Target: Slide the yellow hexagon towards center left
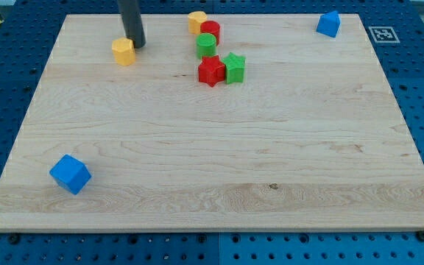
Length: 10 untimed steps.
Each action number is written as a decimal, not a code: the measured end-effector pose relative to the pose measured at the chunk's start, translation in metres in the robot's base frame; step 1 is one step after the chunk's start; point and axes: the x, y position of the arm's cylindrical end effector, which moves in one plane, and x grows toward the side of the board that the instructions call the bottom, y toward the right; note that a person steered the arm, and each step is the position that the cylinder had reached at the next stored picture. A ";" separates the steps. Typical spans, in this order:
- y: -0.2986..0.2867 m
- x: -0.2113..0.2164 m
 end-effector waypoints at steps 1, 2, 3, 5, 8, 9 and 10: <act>-0.008 0.018; -0.014 0.019; -0.014 0.027; -0.014 0.055; -0.034 0.040; -0.035 0.066; -0.035 0.075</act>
